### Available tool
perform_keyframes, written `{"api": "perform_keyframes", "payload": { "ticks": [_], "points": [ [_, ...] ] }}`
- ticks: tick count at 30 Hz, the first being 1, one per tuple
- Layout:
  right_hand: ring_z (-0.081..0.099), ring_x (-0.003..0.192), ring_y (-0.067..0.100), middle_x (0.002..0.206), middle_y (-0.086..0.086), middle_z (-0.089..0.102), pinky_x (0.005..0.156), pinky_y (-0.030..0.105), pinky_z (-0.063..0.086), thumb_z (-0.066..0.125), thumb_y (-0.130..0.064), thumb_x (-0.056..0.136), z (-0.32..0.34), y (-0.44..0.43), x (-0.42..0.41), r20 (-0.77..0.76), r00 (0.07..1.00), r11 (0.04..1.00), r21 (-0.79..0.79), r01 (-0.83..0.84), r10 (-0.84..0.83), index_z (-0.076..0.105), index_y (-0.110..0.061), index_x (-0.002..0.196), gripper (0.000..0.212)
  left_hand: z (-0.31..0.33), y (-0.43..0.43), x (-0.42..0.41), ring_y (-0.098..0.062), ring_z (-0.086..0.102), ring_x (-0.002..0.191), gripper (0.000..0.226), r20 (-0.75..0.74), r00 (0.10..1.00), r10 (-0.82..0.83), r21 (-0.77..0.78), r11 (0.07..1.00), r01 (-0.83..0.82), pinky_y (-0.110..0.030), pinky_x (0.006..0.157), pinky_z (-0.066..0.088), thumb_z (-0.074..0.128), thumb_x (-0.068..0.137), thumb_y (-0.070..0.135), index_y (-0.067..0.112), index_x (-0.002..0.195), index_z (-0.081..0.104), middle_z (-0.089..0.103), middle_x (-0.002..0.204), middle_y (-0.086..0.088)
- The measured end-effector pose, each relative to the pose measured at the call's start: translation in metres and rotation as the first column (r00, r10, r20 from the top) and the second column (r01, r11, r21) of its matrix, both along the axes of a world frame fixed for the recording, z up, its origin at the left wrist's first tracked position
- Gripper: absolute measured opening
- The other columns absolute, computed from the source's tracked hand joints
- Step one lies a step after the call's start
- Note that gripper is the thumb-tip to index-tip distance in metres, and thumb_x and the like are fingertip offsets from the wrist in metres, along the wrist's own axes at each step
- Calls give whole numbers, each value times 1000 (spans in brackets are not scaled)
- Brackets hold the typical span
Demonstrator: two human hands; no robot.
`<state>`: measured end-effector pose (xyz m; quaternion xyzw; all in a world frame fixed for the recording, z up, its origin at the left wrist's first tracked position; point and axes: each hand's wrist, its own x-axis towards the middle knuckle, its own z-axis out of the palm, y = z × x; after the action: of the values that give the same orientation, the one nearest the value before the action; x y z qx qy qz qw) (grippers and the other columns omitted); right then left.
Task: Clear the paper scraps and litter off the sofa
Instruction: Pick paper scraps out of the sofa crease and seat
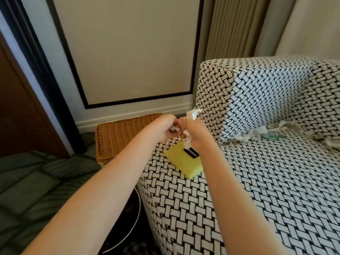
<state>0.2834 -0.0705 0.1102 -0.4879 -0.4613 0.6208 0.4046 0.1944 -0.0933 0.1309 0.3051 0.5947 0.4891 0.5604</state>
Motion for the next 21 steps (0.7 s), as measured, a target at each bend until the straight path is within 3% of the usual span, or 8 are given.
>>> {"api": "perform_keyframes", "payload": {
  "ticks": [5,8,10,13,14,17,19,21],
  "points": [
    [57,73,16,88,8,58,55,22,49,56,-3,90,-8,-22,-75,-12,993,992,-35,-122,121,57,2,113,24,-13,-29,-67,-17,52,69,19,24,980,199,-18,980,-199,-30,65,52,38,93,0,5,80,51,54,80,-10],
    [59,93,22,104,11,61,66,26,50,56,-2,89,-21,-34,-112,45,981,980,-68,-184,188,56,1,113,24,-33,-43,-103,-19,51,74,20,58,959,277,-84,959,-271,-32,64,50,36,93,0,5,80,50,52,82,-11],
    [58,98,22,110,11,60,60,23,49,57,-2,88,-34,-42,-131,85,971,972,-95,-217,225,57,1,111,23,-50,-50,-123,-19,48,71,22,56,950,306,-139,945,-296,-32,62,50,34,93,-1,3,78,49,50,78,-11],
    [57,75,17,95,13,61,46,20,47,57,-2,88,-59,-55,-152,125,941,941,-174,-292,315,58,4,102,15,-79,-59,-148,-17,46,60,24,-25,946,323,-222,921,-320,-33,63,51,30,94,-1,2,81,50,50,66,-10],
    [56,72,16,93,12,58,50,23,49,60,-4,87,-67,-60,-158,156,931,935,-187,-301,331,57,4,101,17,-89,-63,-154,-15,45,56,25,-60,948,314,-249,914,-319,-31,59,51,30,94,-2,3,77,48,50,59,-9],
    [60,92,24,102,13,59,76,34,51,68,-14,81,-93,-69,-171,215,903,918,-231,-324,372,51,8,117,45,-115,-74,-169,-15,47,45,23,-161,950,267,-317,897,-306,-24,43,46,28,94,-1,3,80,45,46,57,-9],
    [55,92,21,104,15,58,76,30,44,66,-16,83,-108,-77,-177,235,875,889,-291,-353,424,49,7,120,47,-132,-81,-177,-18,53,44,18,-227,948,224,-335,896,-292,-28,59,51,35,95,3,1,84,50,47,56,-10],
    [54,88,22,101,15,58,72,31,42,68,-15,82,-125,-85,-182,241,846,848,-381,-368,475,49,5,121,48,-149,-86,-187,-24,52,52,26,-365,913,181,-353,881,-316,-40,83,53,46,93,9,-2,71,53,48,37,-8]
  ]
}}
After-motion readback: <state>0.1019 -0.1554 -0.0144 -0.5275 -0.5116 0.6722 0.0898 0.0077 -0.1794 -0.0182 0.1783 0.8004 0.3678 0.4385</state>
